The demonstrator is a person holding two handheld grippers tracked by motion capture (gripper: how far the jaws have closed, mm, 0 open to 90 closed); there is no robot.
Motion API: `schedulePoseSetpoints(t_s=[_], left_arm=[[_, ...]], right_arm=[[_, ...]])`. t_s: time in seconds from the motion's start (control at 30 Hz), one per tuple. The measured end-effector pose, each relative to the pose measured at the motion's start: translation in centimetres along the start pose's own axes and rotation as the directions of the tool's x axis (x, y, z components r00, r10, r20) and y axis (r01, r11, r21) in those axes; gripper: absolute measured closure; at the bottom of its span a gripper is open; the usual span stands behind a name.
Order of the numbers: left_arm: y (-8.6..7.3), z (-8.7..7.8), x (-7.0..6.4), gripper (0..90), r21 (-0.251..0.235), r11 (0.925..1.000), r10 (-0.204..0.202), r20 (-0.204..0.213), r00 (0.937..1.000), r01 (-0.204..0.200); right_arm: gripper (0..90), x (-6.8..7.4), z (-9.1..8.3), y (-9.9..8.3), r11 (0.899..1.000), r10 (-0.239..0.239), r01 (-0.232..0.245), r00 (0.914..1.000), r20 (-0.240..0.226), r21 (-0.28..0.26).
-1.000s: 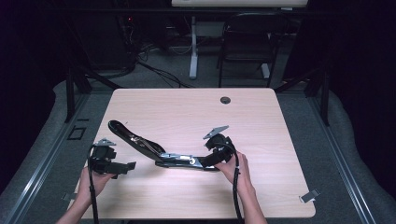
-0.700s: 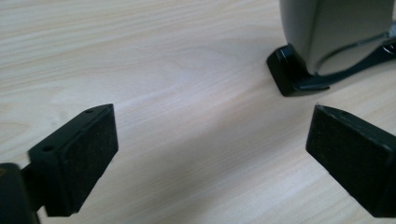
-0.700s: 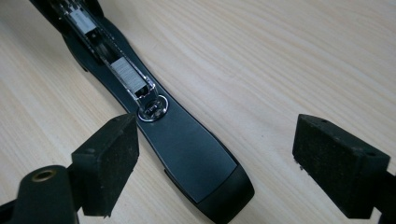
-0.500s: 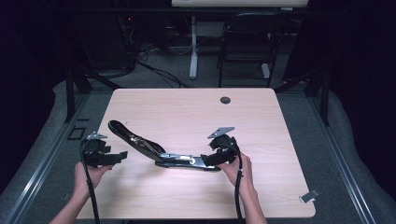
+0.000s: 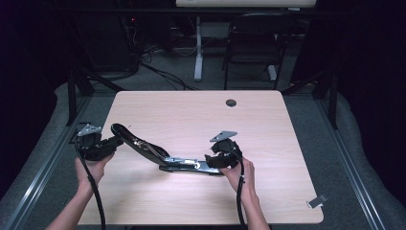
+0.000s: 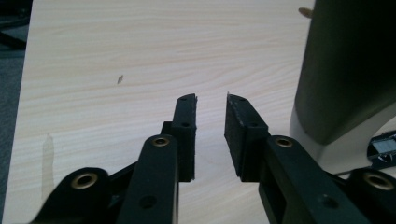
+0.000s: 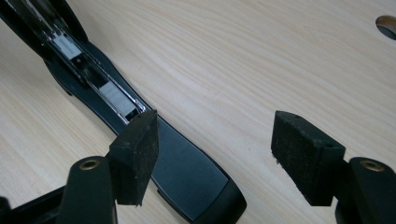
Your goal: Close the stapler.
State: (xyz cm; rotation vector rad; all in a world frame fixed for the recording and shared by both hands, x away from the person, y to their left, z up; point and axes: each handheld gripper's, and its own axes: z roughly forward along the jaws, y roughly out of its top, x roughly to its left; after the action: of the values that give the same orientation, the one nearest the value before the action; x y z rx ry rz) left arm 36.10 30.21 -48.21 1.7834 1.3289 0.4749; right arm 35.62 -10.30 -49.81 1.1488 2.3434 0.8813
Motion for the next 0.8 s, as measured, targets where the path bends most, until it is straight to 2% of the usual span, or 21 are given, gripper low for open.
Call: schedulePoseSetpoints(t_s=[0.1, 0.2, 0.23, 0.33, 0.5, 0.6, 0.73, 0.8], left_arm=[[0.1, -0.1, -0.3, 81.0, -0.016, 0.9998, 0.008, 0.005, 1.0, -0.008], [0.1, -0.1, -0.5, 83.3, -0.035, 0.9994, 0.005, 0.016, 0.9999, -0.004], [0.2, -0.2, -0.6, 83.4, -0.037, 0.9993, 0.008, 0.02, 0.9998, -0.008], [0.4, -0.2, -1.0, 84.7, -0.05, 0.9987, 0.014, 0.028, 0.9995, -0.012], [0.7, -0.1, -1.7, 88.0, -0.069, 0.9973, 0.026, 0.031, 0.9992, -0.023], [0.7, -0.1, -1.7, 88.2, -0.067, 0.9976, 0.019, 0.032, 0.9993, -0.017], [0.6, -0.1, -1.8, 88.2, -0.07, 0.9975, 0.017, 0.031, 0.9994, -0.015], [0.6, -0.1, -1.9, 88.4, -0.072, 0.9973, 0.018, 0.031, 0.9994, -0.016]], right_arm=[[35.8, 0.2, 0.1, 0.3, 1.0, -0.002, 0.002, 0.9999, 0.01, -0.006], [41.4, 0.2, 0.1, 0.5, 0.999, 0.013, -0.013, 0.9999, 0.01, -0.036], [42.6, 0.1, 0.0, 0.6, 0.999, 0.016, -0.016, 0.9998, 0.012, -0.028], [48.5, 0.1, 0.0, 0.6, 0.998, 0.028, -0.027, 0.9995, 0.018, -0.061], [62.9, 0.1, -0.3, 0.7, 0.995, 0.035, -0.033, 0.9992, 0.019, -0.099], [71.8, 0.2, -0.3, 0.8, 0.993, 0.027, -0.025, 0.9995, 0.017, -0.118], [83.2, 0.6, -0.2, 1.1, 0.99, 0.016, -0.014, 0.9998, 0.013, -0.138], [85.4, 1.1, 0.0, 1.5, 0.988, 0.016, -0.014, 0.9998, 0.008, -0.153]])
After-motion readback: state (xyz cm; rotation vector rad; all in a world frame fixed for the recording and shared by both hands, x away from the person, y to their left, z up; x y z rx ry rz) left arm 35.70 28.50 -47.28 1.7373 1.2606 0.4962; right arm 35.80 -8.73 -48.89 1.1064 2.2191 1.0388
